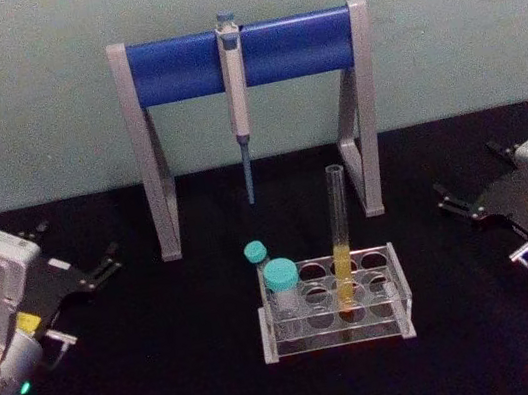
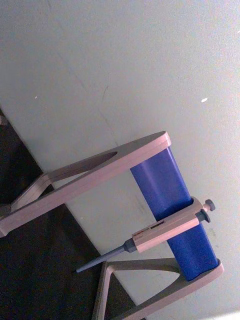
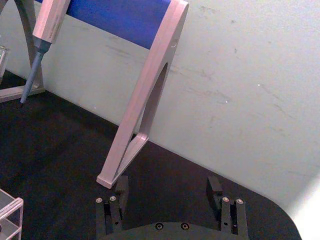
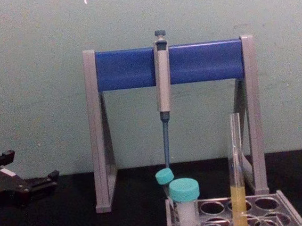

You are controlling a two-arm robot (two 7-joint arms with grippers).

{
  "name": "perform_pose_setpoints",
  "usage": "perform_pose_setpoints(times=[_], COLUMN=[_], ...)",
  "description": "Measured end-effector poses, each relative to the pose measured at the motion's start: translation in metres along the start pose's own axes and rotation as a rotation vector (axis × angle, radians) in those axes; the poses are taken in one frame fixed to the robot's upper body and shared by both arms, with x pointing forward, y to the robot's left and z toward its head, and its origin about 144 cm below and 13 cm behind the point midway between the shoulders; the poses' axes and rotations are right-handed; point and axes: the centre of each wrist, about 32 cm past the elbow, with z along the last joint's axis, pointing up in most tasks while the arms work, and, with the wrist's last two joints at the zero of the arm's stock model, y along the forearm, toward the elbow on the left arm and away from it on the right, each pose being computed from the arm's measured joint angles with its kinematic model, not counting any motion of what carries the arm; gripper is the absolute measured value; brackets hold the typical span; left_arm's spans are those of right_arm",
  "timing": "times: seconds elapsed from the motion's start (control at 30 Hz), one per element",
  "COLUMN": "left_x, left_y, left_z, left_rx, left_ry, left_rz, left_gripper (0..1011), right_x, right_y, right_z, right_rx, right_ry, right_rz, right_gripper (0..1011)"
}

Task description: Pick up the test tube from the test tube rack, shake it, then place it back into the test tube rack.

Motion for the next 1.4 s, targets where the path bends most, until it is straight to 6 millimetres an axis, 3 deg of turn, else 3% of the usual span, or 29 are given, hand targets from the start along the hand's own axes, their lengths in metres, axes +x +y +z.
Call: perform_pose_setpoints(times=[1.4], left_x=[0.0], left_y=[0.0], left_z=[0.0], left_rx=[0.0], left_ry=[0.0], left_rz=[0.0], left_gripper=[1010], right_x=[0.0001], right_y=[0.0], right_z=[0.0], right_rx=[0.0], right_ry=[0.0], right_rz=[0.0], right_gripper=[1000])
